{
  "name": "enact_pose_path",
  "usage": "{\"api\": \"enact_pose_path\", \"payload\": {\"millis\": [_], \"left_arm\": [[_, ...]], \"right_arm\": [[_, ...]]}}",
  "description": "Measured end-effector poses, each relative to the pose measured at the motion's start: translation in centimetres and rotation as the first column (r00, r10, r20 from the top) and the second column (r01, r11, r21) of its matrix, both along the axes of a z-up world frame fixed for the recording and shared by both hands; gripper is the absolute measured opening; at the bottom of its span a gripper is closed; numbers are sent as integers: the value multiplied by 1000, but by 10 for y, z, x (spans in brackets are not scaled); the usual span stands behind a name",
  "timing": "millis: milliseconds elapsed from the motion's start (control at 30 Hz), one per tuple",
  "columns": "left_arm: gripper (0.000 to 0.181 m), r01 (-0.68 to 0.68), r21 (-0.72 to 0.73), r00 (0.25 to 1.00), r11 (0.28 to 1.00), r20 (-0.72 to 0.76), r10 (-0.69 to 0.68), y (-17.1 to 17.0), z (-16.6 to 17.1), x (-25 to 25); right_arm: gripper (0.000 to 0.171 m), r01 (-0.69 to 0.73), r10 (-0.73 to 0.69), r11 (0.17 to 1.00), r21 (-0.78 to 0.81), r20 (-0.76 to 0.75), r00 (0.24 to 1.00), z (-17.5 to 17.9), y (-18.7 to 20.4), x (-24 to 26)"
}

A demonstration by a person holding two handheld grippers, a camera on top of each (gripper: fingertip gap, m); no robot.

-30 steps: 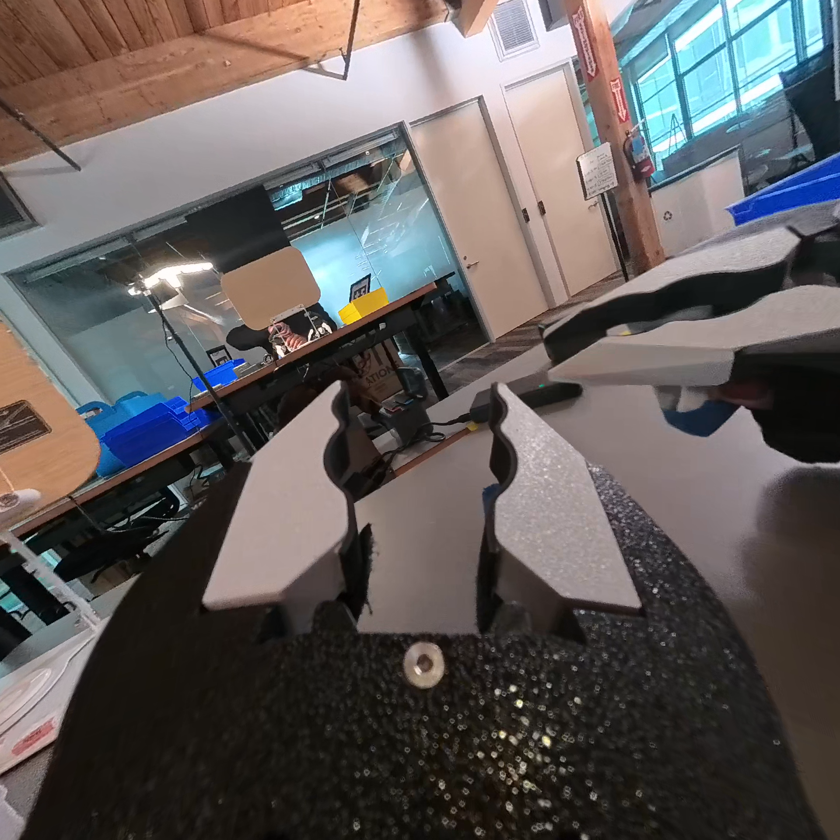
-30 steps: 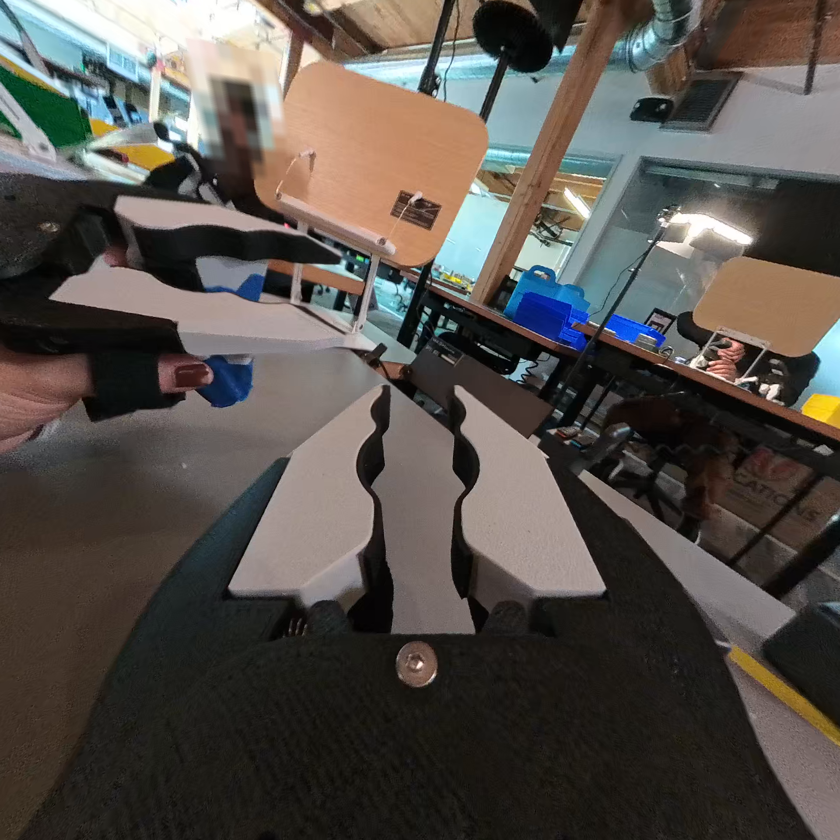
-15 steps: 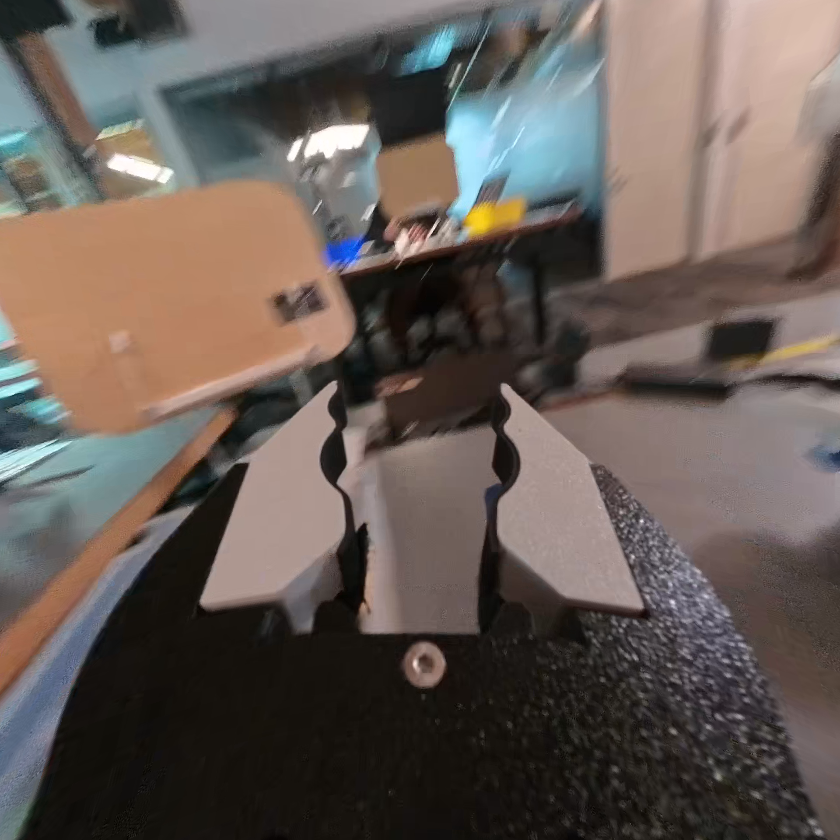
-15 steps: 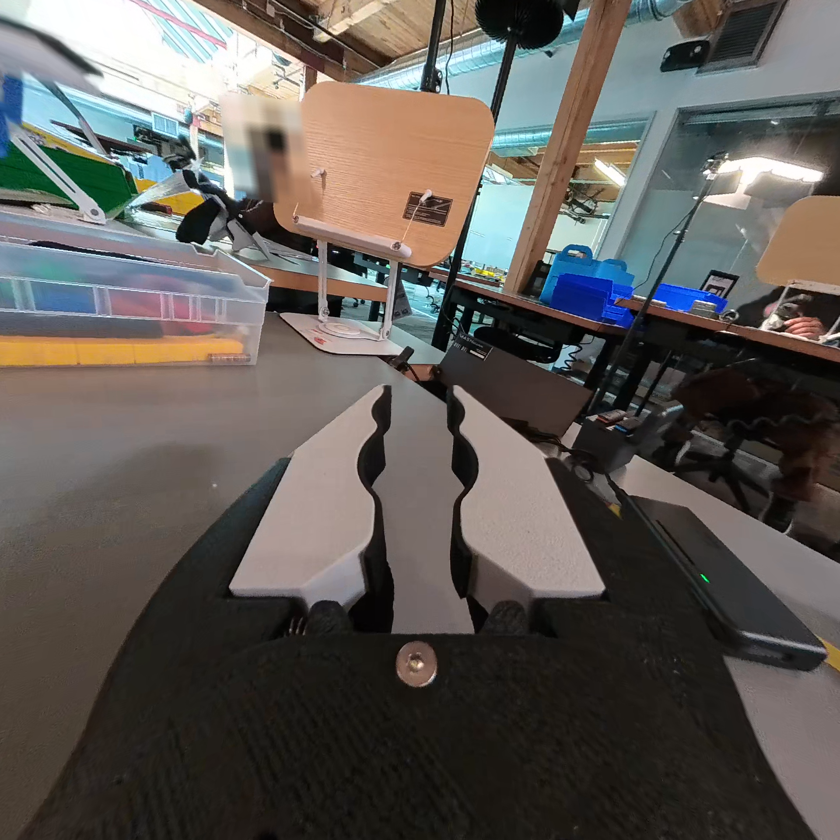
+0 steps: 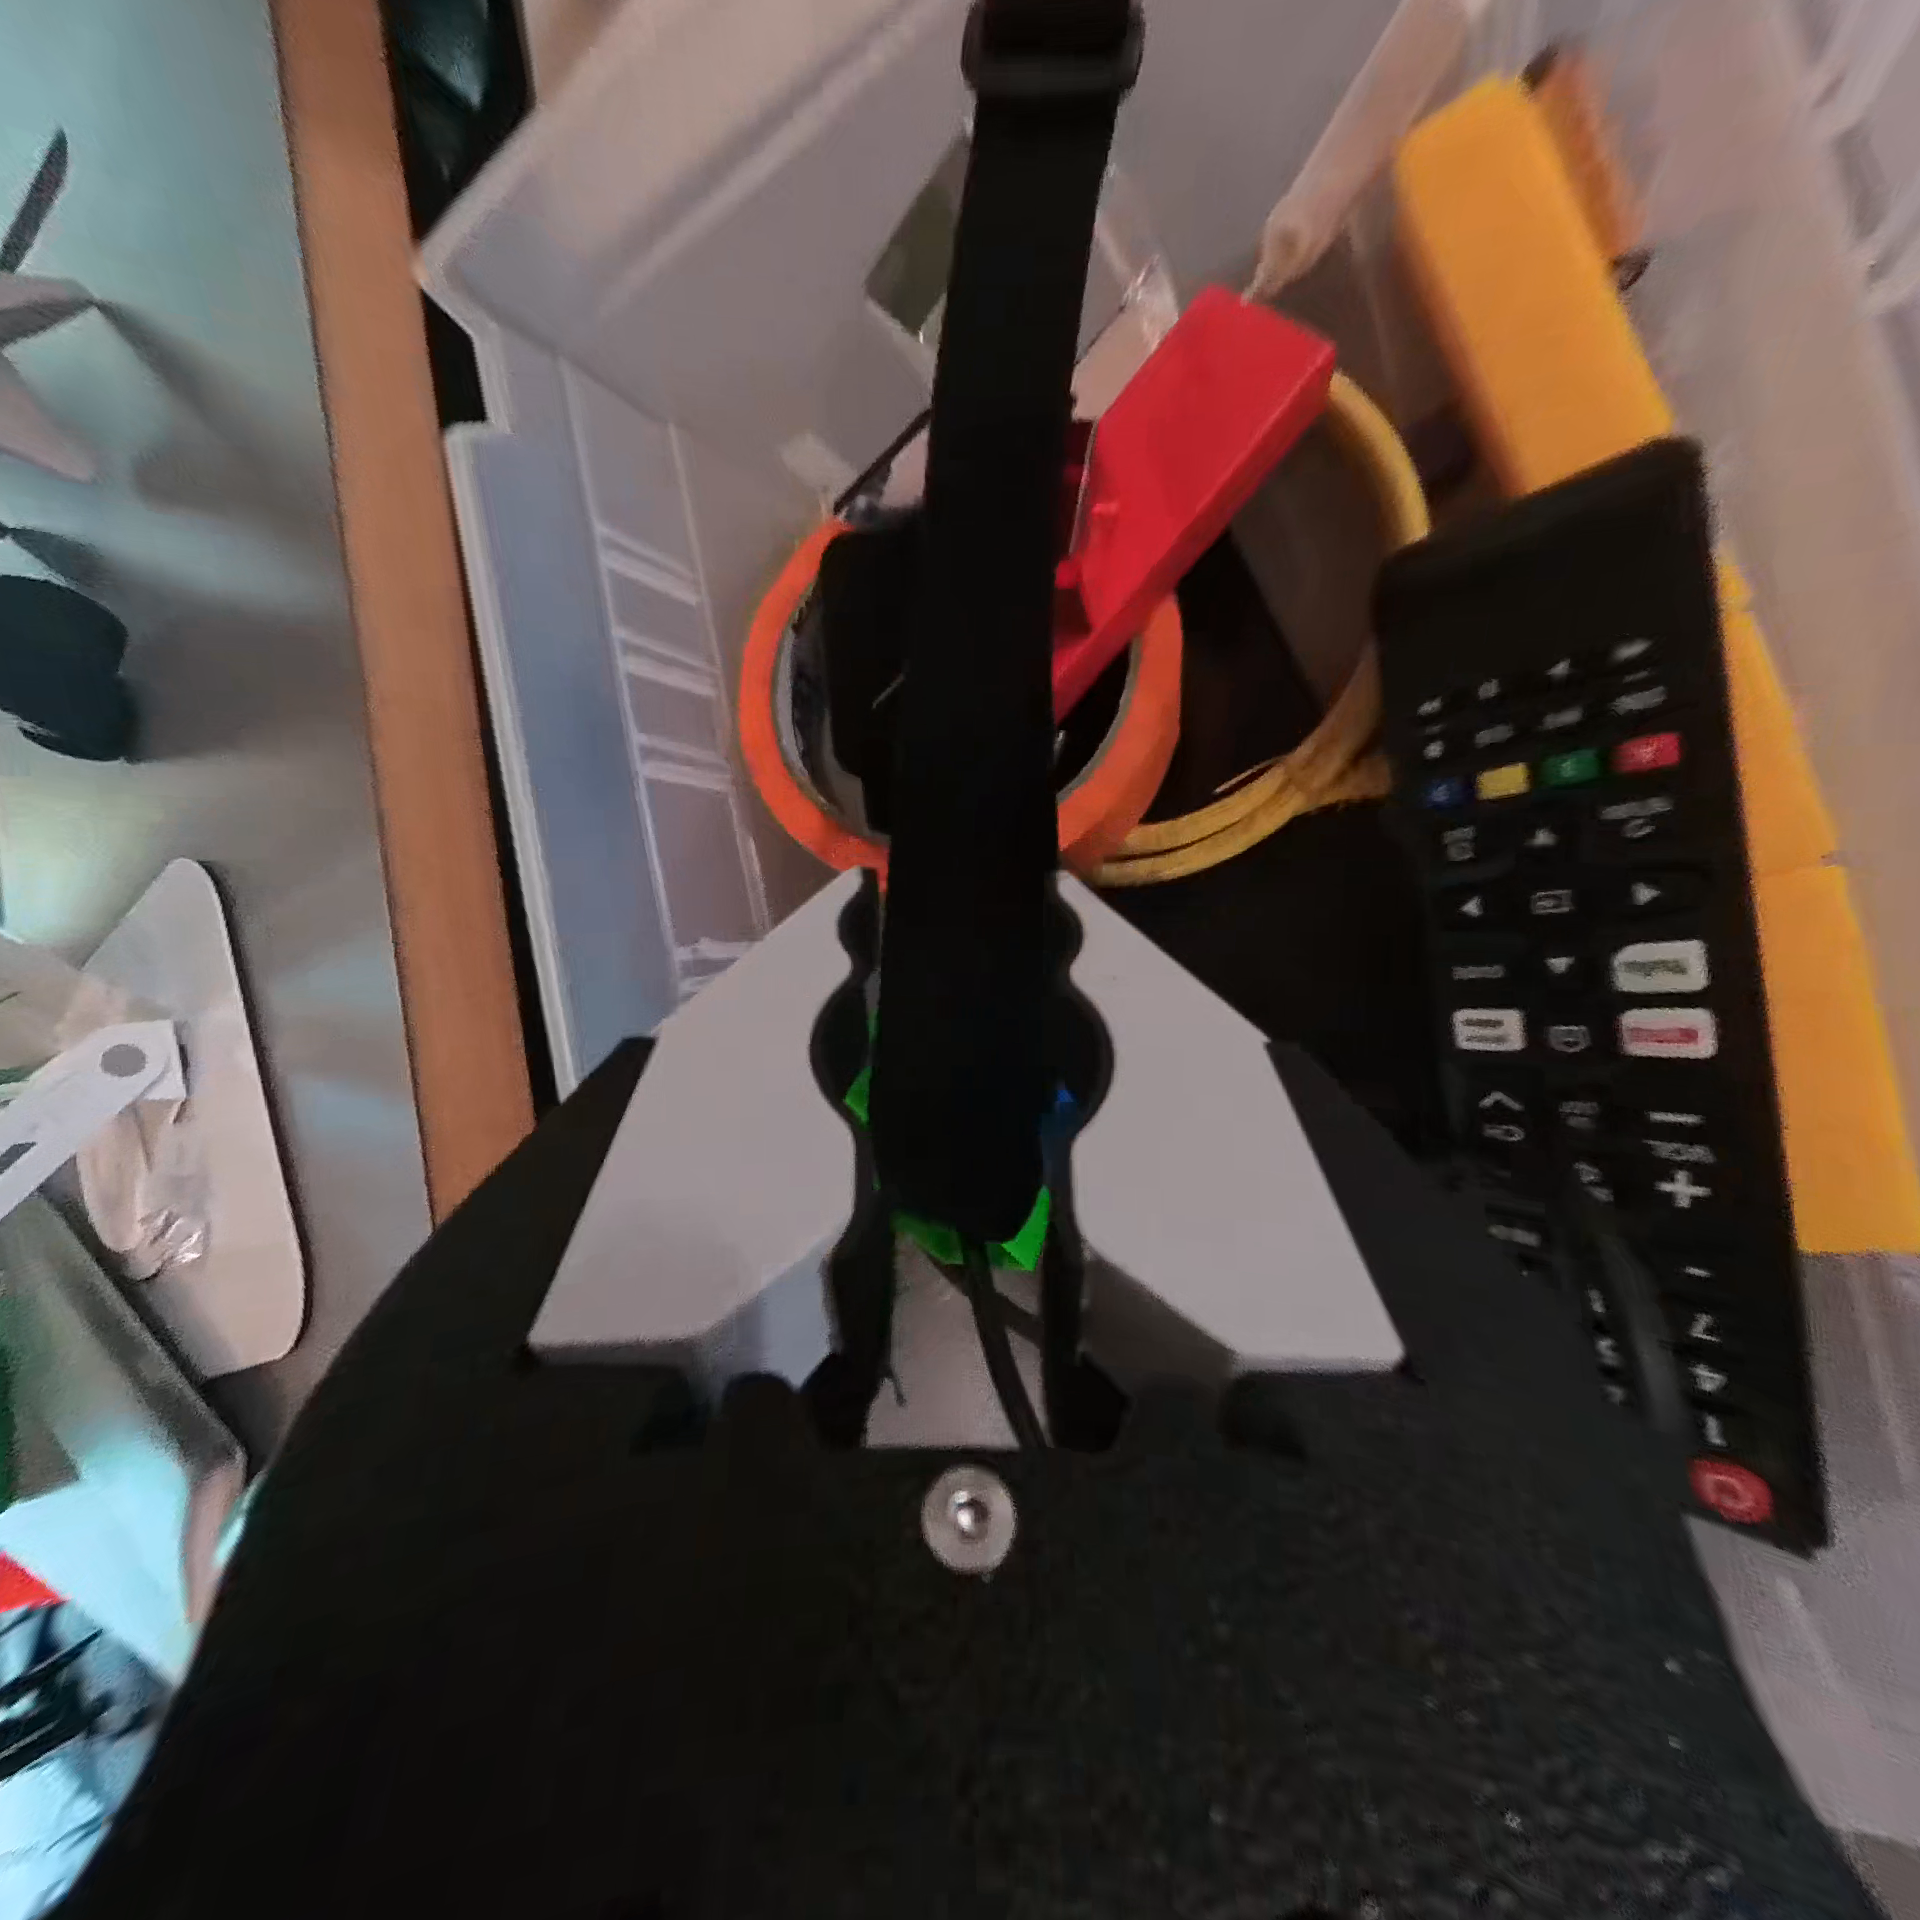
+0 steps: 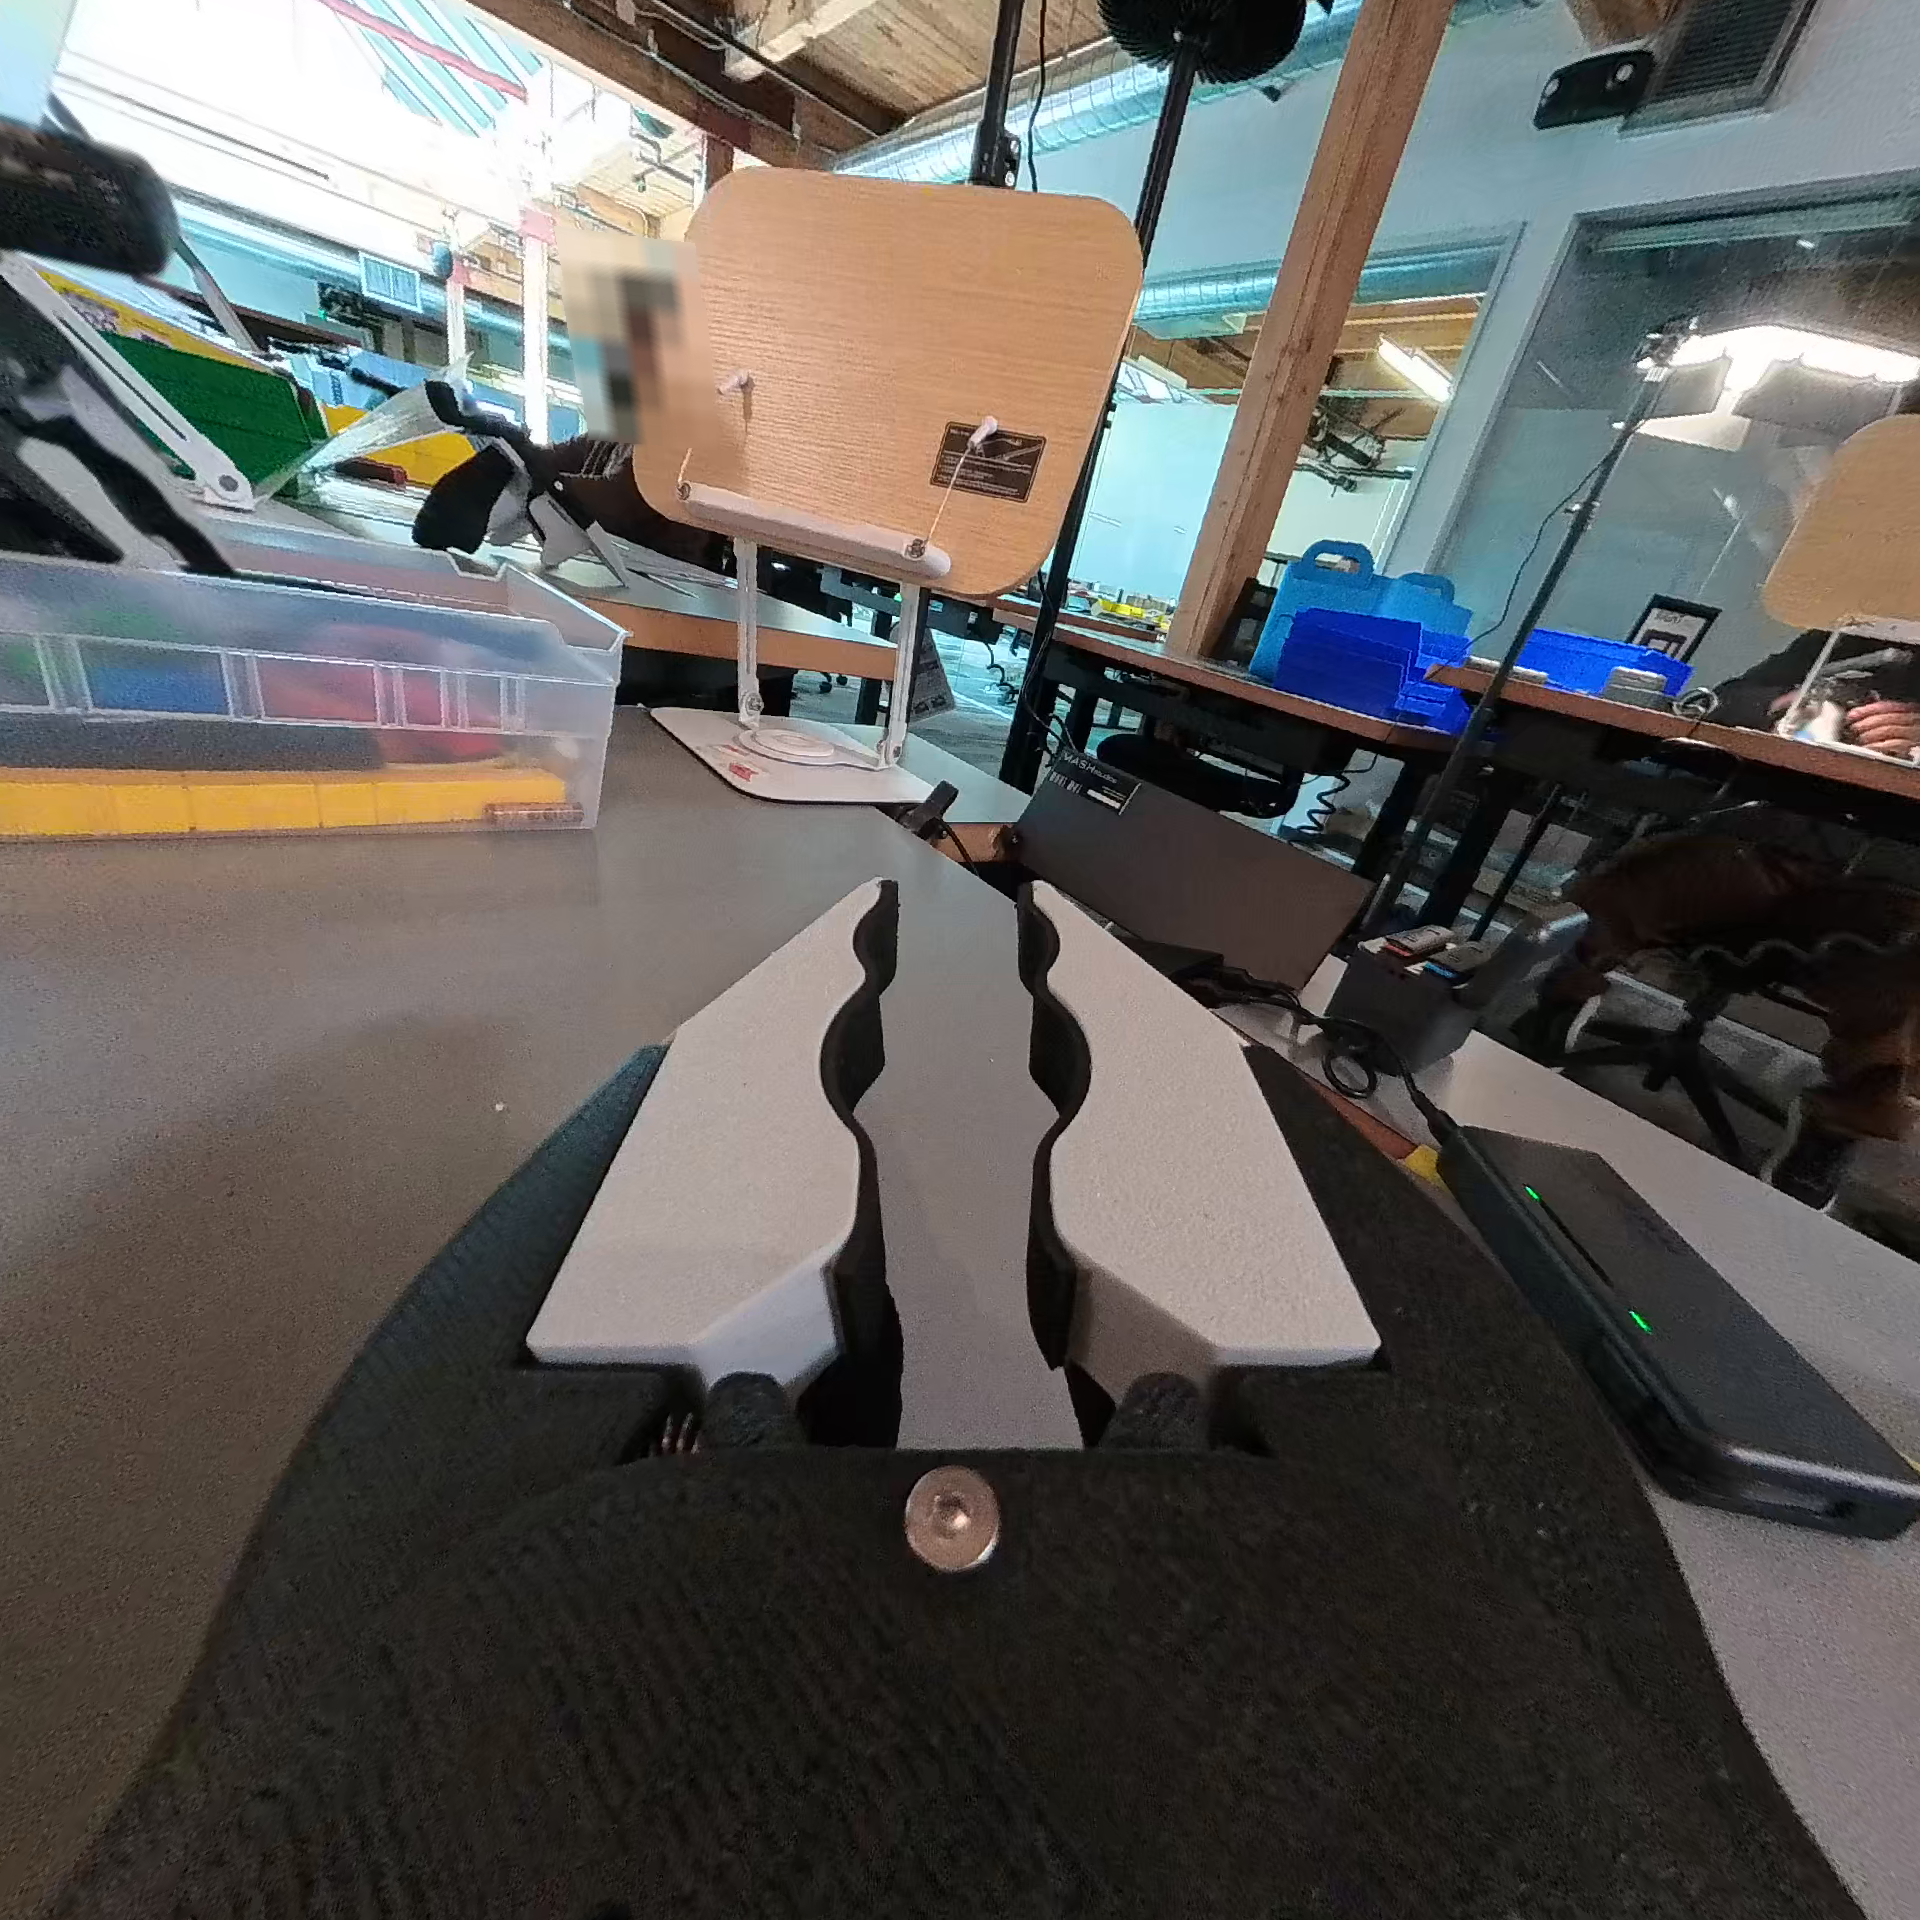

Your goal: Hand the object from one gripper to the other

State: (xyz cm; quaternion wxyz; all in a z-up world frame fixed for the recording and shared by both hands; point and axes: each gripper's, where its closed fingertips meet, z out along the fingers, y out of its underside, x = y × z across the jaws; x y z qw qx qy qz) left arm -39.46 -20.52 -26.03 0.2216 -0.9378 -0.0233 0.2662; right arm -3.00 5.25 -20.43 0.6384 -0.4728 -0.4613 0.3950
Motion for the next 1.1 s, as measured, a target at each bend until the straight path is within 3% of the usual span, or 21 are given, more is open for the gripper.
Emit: {"api": "enact_pose_path", "payload": {"millis": [33,167,333,467,567,667,733,800,933,1000,1100], "left_arm": [[18,-1,-33,1000,999,-2,1,-2,-4,-1],[9,-39,-20,993,999,-111,36,-5,15,-2],[0,31,260,943,965,-328,58,14,102,33],[0,226,490,872,842,-488,50,42,184,99],[0,389,650,880,653,-472,-55,79,211,166],[0,469,767,881,438,-371,-292,127,196,230],[0,405,859,847,314,-224,-482,159,170,264],[0,287,925,784,249,-77,-617,185,143,282],[0,-2,970,669,243,182,-720,224,106,282],[0,-96,981,554,169,194,-810,227,111,296],[0,-118,988,350,97,133,-927,219,112,328]], "right_arm": [[22,1,-1,1000,0,-1,1000,0,0,0],[22,4,-4,1000,-3,-4,1000,0,1,1],[22,8,-8,1000,-14,-10,1000,1,3,2],[22,13,-14,1000,-20,-21,1000,3,5,4],[22,0,0,1000,-20,-35,999,6,4,6],[25,-58,54,997,-46,-84,995,12,0,9],[28,-113,105,991,-72,-110,988,15,-4,11],[30,-145,133,986,-86,-129,983,17,-4,14],[35,-204,183,972,-115,-170,968,20,-3,17],[37,-240,215,962,-133,-179,960,21,-4,18],[38,-265,239,955,-133,-187,953,22,-5,20]]}}
